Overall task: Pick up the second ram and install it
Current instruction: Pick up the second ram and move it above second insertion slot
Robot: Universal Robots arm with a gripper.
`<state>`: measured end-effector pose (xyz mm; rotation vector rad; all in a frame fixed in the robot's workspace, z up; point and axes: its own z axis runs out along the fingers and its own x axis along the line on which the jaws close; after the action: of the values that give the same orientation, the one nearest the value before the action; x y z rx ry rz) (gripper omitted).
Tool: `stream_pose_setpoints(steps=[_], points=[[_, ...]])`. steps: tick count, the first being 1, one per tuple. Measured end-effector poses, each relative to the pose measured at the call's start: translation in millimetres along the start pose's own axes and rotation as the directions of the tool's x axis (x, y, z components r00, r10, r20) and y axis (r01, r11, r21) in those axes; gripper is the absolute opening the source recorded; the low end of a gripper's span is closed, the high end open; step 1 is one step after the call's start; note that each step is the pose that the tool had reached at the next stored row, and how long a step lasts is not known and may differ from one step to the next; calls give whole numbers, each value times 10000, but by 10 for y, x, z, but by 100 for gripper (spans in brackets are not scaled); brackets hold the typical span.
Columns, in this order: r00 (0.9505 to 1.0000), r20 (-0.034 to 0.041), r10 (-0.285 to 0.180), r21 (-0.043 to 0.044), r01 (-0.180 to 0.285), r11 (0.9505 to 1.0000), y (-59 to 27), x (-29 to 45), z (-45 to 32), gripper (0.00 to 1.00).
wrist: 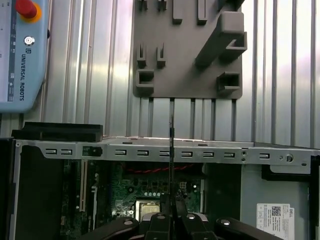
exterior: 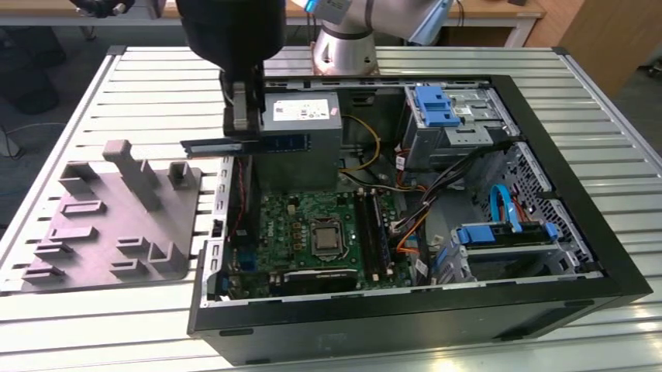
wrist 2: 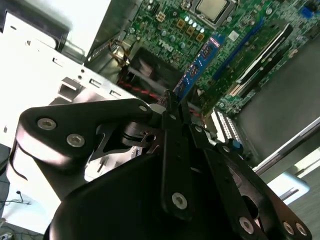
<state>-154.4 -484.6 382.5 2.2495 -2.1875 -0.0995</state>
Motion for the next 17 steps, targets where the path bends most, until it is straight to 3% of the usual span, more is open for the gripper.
stream_pose_setpoints(steps=[17], points=[[10000, 0, 0, -11, 0, 10000, -411, 4, -15, 14]])
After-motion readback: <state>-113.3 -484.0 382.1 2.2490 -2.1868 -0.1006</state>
